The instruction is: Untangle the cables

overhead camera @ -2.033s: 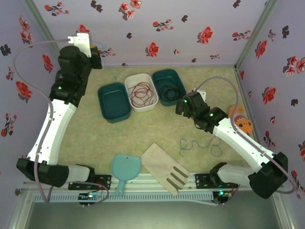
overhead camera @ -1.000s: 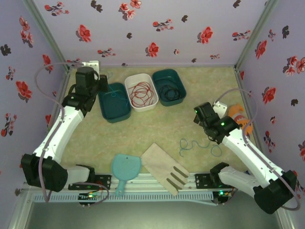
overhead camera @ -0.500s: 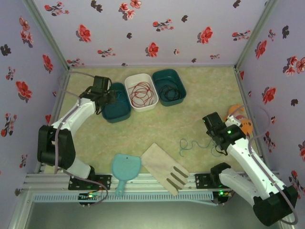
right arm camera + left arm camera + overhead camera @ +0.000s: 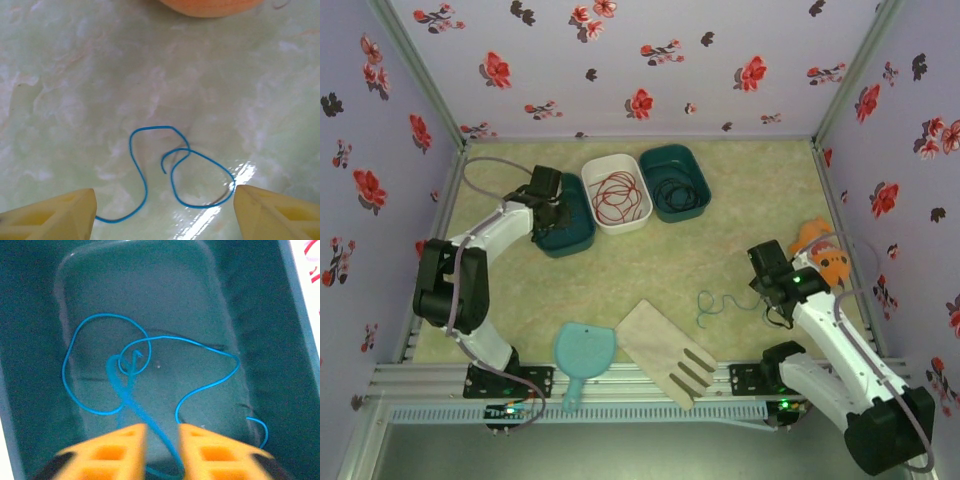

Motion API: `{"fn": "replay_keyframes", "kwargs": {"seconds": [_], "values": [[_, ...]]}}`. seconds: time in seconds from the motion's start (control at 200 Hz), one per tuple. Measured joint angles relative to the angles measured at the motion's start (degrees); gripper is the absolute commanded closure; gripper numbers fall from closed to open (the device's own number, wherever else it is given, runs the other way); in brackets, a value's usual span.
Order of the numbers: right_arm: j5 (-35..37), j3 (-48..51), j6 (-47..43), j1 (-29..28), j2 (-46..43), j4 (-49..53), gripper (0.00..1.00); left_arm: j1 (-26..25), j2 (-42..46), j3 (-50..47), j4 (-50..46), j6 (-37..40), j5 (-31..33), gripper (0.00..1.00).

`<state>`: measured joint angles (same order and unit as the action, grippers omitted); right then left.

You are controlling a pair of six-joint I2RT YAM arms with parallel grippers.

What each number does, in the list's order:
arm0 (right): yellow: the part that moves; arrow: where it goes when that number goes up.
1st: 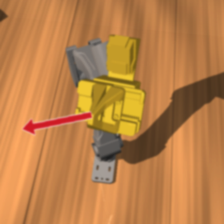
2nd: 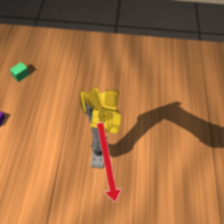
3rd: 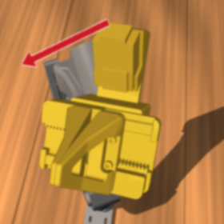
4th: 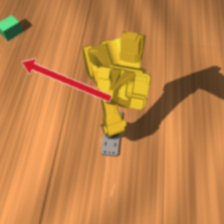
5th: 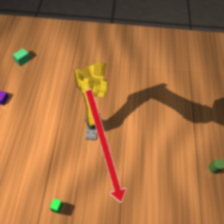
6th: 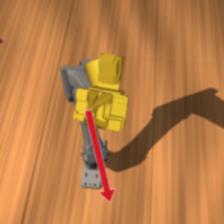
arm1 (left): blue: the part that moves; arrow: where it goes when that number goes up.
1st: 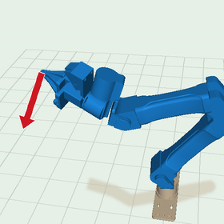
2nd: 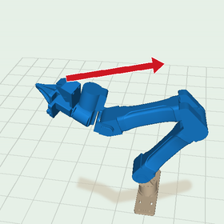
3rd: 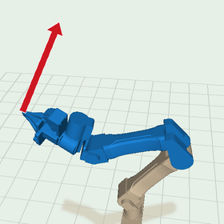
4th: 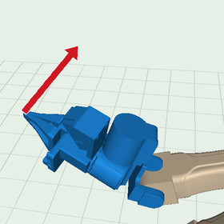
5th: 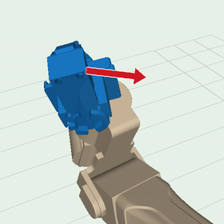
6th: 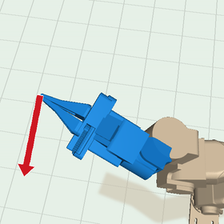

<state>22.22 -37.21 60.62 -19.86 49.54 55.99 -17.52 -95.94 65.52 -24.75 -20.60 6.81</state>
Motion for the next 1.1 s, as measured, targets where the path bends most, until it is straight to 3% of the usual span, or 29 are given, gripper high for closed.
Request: {"fn": "replay_keyframes", "kwargs": {"seconds": [0.155, 0.38, 0.95, 1.1], "values": [[-1.53, 0.39, -0.57, 0.00, 3.19, -3.93, 0.27, 0.00, 0.74, 0.11, -1.33, -1.03, -0.02, 0.29], [-1.73, 1.75, -0.59, 0.00, 6.38, -7.34, 0.28, 0.00, 7.56, 0.96, -3.39, -1.40, 0.00, 0.01], [-2.36, 4.81, -0.96, 1.01, 14.99, -17.92, 0.34, -0.02, 23.30, -0.79, -4.00, -1.53, 0.55, 0.00], [-2.80, 4.81, -2.10, 2.14, 19.63, -22.10, 0.41, 0.00, 26.32, -2.86, -2.95, -1.53, 1.18, 0.00]]}}
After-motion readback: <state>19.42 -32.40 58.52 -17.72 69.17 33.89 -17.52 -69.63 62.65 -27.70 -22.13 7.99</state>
